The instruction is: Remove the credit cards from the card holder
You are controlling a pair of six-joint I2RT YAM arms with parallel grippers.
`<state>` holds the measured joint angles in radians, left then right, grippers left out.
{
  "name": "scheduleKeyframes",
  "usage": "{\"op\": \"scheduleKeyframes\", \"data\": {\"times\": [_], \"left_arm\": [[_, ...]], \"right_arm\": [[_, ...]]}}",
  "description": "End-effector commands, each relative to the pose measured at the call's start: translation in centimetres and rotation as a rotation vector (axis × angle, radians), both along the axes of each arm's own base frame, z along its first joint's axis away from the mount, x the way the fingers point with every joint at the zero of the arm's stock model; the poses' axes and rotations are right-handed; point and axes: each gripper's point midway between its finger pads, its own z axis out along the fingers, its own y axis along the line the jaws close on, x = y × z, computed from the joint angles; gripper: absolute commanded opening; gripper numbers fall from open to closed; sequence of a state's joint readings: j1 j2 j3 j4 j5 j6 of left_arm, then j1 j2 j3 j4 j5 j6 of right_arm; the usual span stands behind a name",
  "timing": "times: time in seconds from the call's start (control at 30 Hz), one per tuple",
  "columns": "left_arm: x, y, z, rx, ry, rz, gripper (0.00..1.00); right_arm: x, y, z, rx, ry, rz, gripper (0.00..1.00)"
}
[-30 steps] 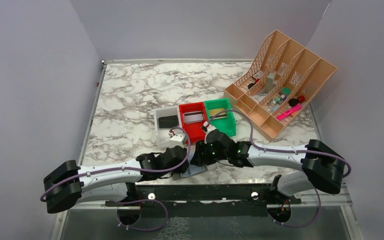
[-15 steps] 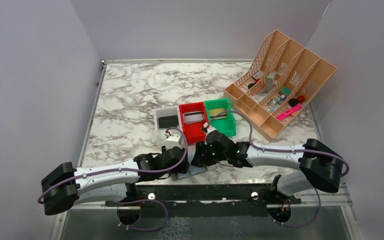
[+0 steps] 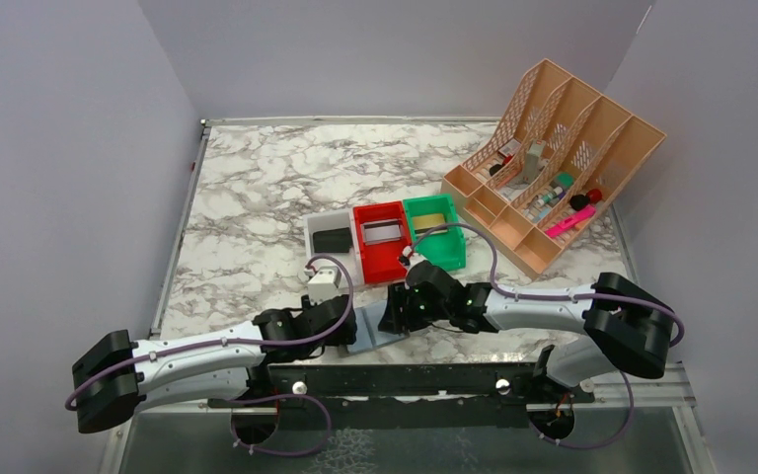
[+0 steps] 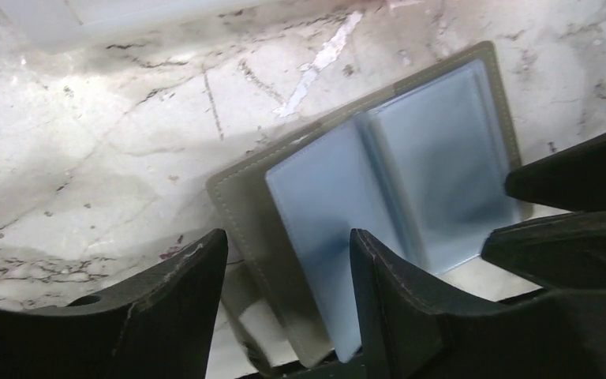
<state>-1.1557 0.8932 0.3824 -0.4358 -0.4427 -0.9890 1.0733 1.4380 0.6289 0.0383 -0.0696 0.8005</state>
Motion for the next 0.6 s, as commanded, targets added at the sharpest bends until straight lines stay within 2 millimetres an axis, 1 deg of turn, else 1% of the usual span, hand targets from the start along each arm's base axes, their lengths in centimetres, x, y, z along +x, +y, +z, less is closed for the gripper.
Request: {"op": "scheduleKeyframes", "data": {"times": [0.0, 0.1, 0.2, 0.33, 0.43, 0.57], "left_arm": [[-0.2, 1.3, -0.9, 0.023, 0.012, 0.045, 0.57], [-0.3, 1.3, -1.2, 0.027, 0.021, 0.041, 0.46], [-0.4, 1.2, -1.2, 0.021, 0.024, 0.037, 0.39], [-0.6, 0.6, -1.4, 0.002, 0.028, 0.011, 0.35], [-0.6, -0.2, -1.4, -0.023, 0.029, -0.016, 0.33], [-0.6, -1.3, -1.3, -0.044, 0.026, -0.051, 0.32]], "right_arm": [[-0.3, 0.4, -0.1, 0.034, 0.018, 0.005, 0.53], [-0.5, 0.8, 0.2, 0.052, 0.024, 0.013, 0.52], [-0.6, 1.5, 0.9, 0.093, 0.024, 0.031, 0.52], [-0.7, 2.5, 2.2, 0.153, 0.018, 0.058, 0.52], [-0.9, 3.3, 3.0, 0.194, 0.018, 0.083, 0.52], [-1.0, 3.9, 2.9, 0.203, 0.031, 0.099, 0.51]]}}
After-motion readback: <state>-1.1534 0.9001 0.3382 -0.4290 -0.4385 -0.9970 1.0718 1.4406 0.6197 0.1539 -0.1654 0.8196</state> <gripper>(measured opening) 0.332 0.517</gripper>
